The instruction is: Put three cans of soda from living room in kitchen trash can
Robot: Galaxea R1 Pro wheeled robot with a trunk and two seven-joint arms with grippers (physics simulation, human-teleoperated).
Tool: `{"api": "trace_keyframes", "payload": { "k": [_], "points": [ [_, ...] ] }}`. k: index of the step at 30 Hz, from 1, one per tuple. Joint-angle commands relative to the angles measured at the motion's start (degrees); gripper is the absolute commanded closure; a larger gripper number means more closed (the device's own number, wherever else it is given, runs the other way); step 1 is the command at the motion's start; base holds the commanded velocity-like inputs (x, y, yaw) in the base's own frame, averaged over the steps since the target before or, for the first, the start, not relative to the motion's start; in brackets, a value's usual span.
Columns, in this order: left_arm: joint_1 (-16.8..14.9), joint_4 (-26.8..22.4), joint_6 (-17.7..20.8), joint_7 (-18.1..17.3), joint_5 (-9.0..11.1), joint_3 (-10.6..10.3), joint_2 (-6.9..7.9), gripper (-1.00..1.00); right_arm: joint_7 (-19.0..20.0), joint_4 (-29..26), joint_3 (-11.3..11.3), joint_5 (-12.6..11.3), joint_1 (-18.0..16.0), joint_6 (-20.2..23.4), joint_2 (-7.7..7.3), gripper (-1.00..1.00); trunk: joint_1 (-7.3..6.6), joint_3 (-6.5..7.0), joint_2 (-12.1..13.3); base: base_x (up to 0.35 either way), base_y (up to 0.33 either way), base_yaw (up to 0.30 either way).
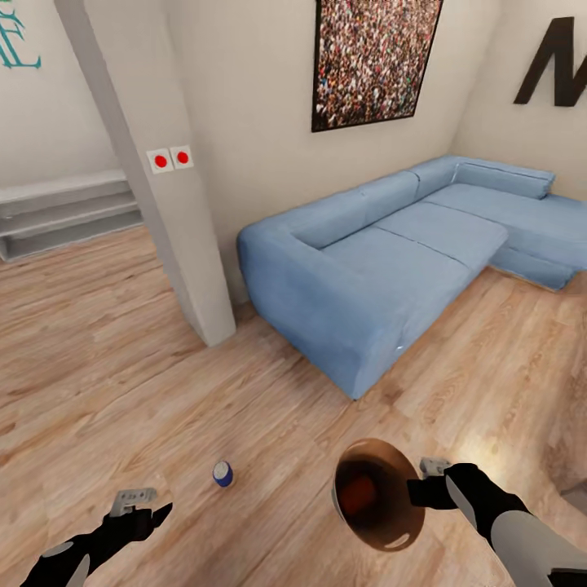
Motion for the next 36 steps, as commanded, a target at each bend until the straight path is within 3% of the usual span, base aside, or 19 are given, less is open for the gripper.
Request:
{"api": "trace_keyframes", "payload": {
  "k": [1,10,19,26,36],
  "points": [
    [0.0,0.0,0.0,0.0,0.0,0.0,0.0,-1.0,0.2,0.0,-0.2,-0.9,0.0,0.2,0.02,1.0,0.0,0.06,0.0,0.112,-0.302,-0.22],
    [0.0,0.0,0.1,-0.3,0.1,0.1,0.0,-1.0,0.2,0.0,-0.2,-0.9,0.0,0.1,0.13,1.0,0.0,0.54,0.0,0.203,-0.077,-0.22],
    [0.0,1.8,0.1,-0.4,0.1,0.0,0.0,-1.0,0.2,0.0,-0.1,-0.9,0.0,0.1,0.37,1.0,0.0,0.94,0.0,0.231,0.226,-0.206],
    [0.0,1.5,-0.8,-0.3,0.2,0.0,0.02,-1.0,0.3,0.0,-0.1,-1.0,0.0,0.0,0.63,1.0,0.0,0.98,0.0,0.212,0.215,-0.037],
    [0.0,2.1,0.0,-0.4,0.1,0.0,0.0,-1.0,0.2,0.1,-0.2,-1.0,0.0,0.1,0.38,1.0,0.0,1.0,0.0,0.024,0.226,-0.084]
  ]
}}
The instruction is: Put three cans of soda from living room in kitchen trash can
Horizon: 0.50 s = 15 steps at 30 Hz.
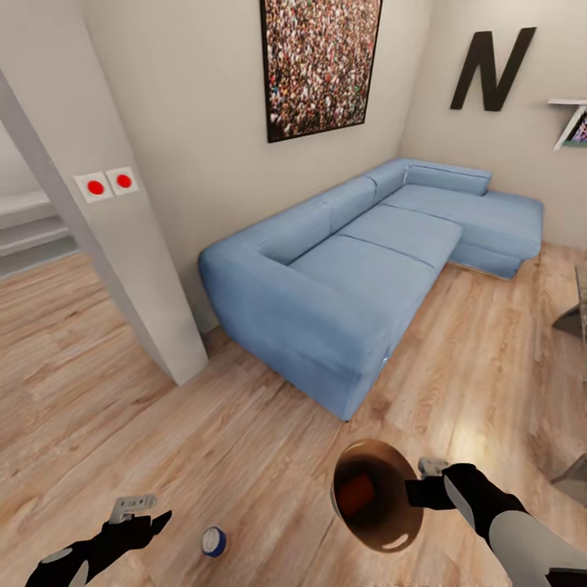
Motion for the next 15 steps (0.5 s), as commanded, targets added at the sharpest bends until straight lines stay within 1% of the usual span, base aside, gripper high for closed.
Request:
{"api": "trace_keyframes", "payload": {
  "k": [1,11,12,15],
  "points": [
    [0.0,0.0,0.0,0.0,0.0,0.0,0.0,-1.0,0.3,0.1,-0.2,-1.1,0.0,0.2,-0.01,1.0,0.0,0.03,0.0,0.002,0.307,-0.215],
    [0.0,0.0,0.0,-0.2,-0.1,-0.1,0.0,-1.0,0.2,0.5,-0.3,-1.0,0.0,0.3,-0.57,1.0,0.0,0.41,0.0,0.0,0.313,-0.237],
    [0.0,0.0,0.0,-0.3,-0.1,-0.1,0.0,-1.0,0.3,1.2,-0.3,-1.0,0.0,0.2,-0.75,1.0,0.0,0.45,0.0,0.0,0.315,-0.243],
    [0.0,0.0,0.0,-0.4,-0.1,-0.1,0.0,-1.0,0.3,2.8,-0.3,-1.0,1.2,-1.1,-1.91,1.0,0.0,0.58,0.0,0.0,0.315,-0.243]
  ]
}}
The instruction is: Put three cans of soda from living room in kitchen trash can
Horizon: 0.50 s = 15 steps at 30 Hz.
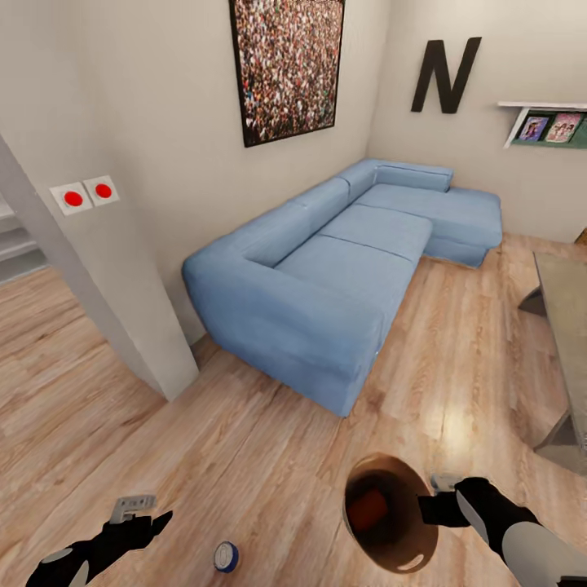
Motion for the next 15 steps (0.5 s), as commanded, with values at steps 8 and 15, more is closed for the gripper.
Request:
{"api": "trace_keyframes", "payload": {
  "k": [8,15],
  "points": [
    [0.0,0.0,0.0,-0.3,0.0,0.0,0.02,-1.0,0.5,0.9,-0.4,-1.9,1.5,-2.3,-1.15,1.0,0.0,0.29,0.0,0.0,0.315,-0.222],
    [0.0,0.0,0.0,-0.7,-0.1,-0.2,0.03,-1.0,0.7,0.9,-0.5,-1.9,1.6,-2.3,-1.47,1.0,0.0,0.32,0.0,0.0,0.315,-0.04]
  ]
}}
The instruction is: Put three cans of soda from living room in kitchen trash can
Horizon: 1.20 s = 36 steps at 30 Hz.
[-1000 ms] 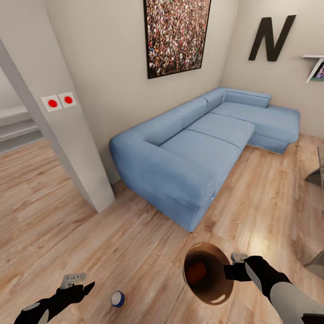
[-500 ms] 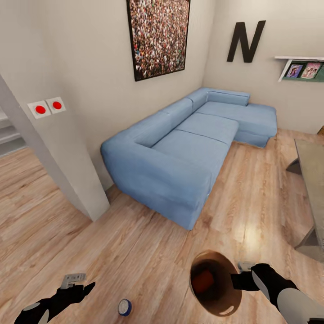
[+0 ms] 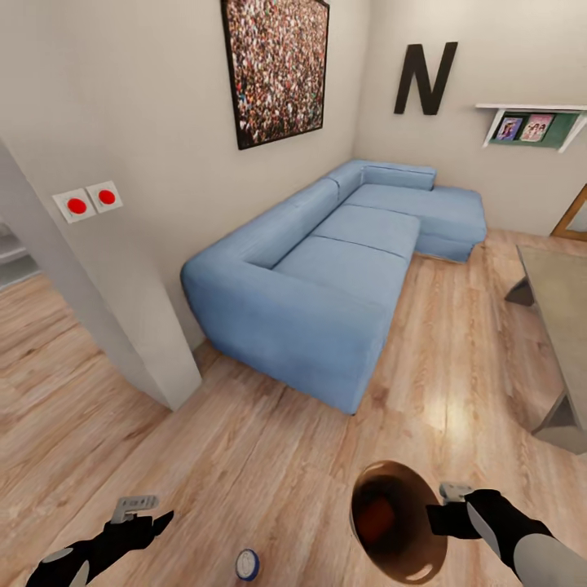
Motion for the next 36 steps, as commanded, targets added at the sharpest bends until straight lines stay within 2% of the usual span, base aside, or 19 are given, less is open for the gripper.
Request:
{"api": "trace_keyframes", "payload": {
  "k": [1,4,17,23,29,31,36],
  "points": [
    [0.0,0.0,0.0,0.0,0.0,-0.1,-0.01,-1.0,0.3,0.0,-0.3,-1.0,0.0,0.2,0.0,1.0,0.0,0.0,0.0,0.0,0.315,-0.007],
    [0.0,-0.1,-0.3,0.0,0.1,-1.0,0.01,-1.0,0.2,0.0,-0.2,-1.0,0.0,0.1,-0.06,1.0,0.0,0.01,0.0,0.0,0.208,-0.002],
    [0.1,-0.2,-0.8,0.1,0.2,-1.4,0.05,-1.0,0.2,0.0,-0.3,-1.0,0.0,0.1,-0.08,1.0,0.0,0.03,0.0,-0.054,0.09,-0.013],
    [0.1,-0.1,-0.4,0.1,0.0,-1.4,0.03,-1.0,0.1,0.0,-2.1,-1.0,0.0,0.4,-0.2,1.0,0.0,0.26,0.0,-0.074,0.257,-0.153],
    [0.1,0.0,-0.4,0.2,0.0,-1.5,-0.02,-1.0,0.0,0.0,-2.5,-0.9,0.0,0.6,-1.37,1.0,0.0,0.56,0.0,0.024,0.261,-0.2],
    [0.1,-0.1,-0.7,0.2,0.0,-1.5,-0.03,-1.0,0.1,0.0,-2.6,-1.0,0.0,0.6,-2.27,1.0,0.0,0.66,0.0,0.097,0.15,-0.209],
    [0.1,-0.1,-0.9,0.3,0.1,-1.5,-0.03,-1.0,0.1,0.0,-2.7,-1.0,0.0,0.6,-2.78,1.0,0.0,0.93,0.0,0.083,0.078,-0.211]
  ]
}}
